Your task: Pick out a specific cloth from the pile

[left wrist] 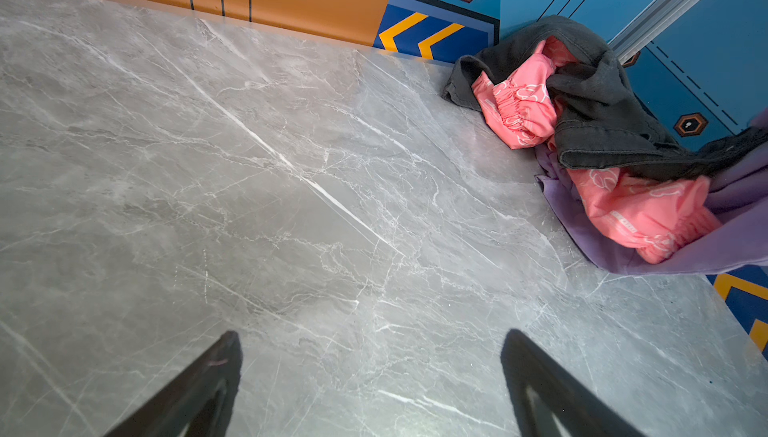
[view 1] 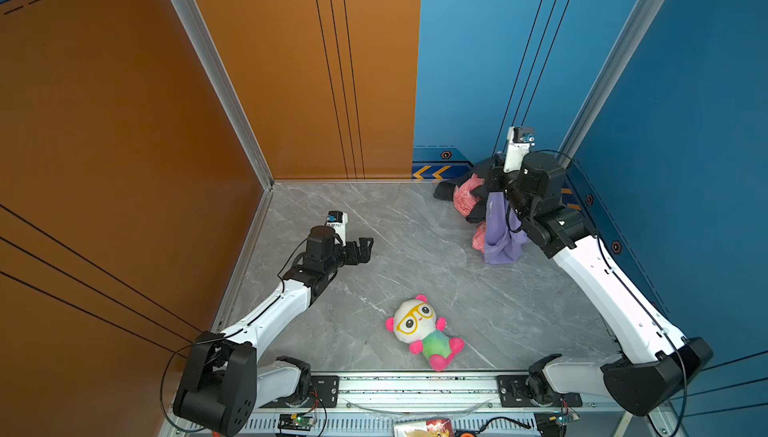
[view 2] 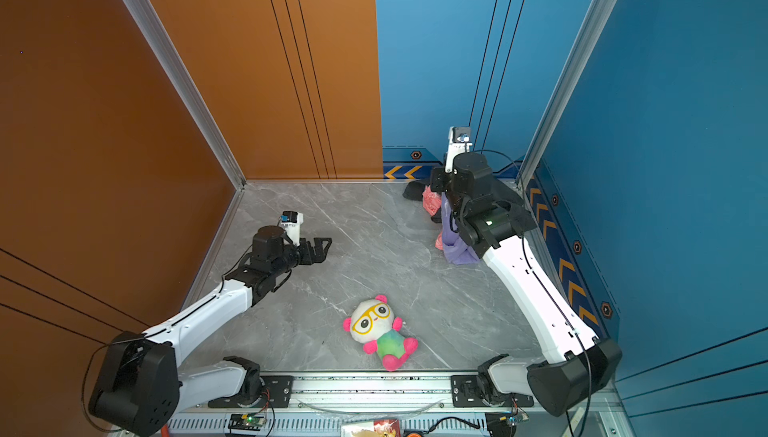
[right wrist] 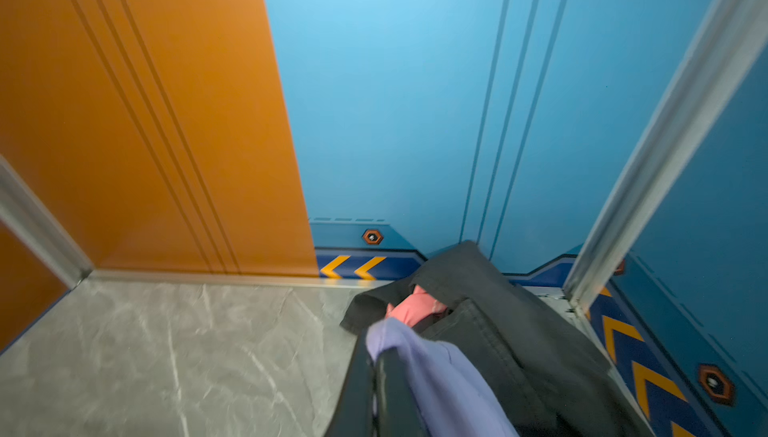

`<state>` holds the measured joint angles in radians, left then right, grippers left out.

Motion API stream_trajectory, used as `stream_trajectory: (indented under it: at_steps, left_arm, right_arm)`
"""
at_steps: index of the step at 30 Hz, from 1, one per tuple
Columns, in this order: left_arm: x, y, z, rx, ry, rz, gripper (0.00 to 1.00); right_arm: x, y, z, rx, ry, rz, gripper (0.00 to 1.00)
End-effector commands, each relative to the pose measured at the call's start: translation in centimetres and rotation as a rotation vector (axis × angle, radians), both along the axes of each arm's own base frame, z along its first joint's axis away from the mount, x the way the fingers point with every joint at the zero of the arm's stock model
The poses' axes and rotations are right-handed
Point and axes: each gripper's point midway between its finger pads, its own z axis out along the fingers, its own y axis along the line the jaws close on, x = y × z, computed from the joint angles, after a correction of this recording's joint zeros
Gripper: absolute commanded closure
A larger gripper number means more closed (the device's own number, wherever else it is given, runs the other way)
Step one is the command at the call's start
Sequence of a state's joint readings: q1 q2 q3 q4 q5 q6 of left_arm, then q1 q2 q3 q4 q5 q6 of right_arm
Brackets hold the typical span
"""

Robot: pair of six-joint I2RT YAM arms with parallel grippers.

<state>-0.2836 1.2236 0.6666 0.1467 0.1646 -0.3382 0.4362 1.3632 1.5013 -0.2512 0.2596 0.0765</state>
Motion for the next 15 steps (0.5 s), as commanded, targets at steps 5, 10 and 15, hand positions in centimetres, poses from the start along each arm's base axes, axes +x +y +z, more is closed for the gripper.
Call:
stream_trajectory:
  at_steps: [5,10,15]
  left_arm:
    - [0.1,-0.2,1.4,-0.007,-0.039,0.003,0.02]
    - [0.0,0.0,1.4,-0.006,-0.043,0.009,0.02]
    - [-0.2,0.1,1.1,-0.003,-0.037,0.011,0.02]
  right_arm:
    - [-1.7,9.7,-8.6,-0.168,0.318,0.389,0.56]
    - [-2.0,9.5,-10.2,-0.227,0.378,0.389,0.40]
    - [-2.0,7.3,-10.8,-0.230,0.393,0.323,0.37]
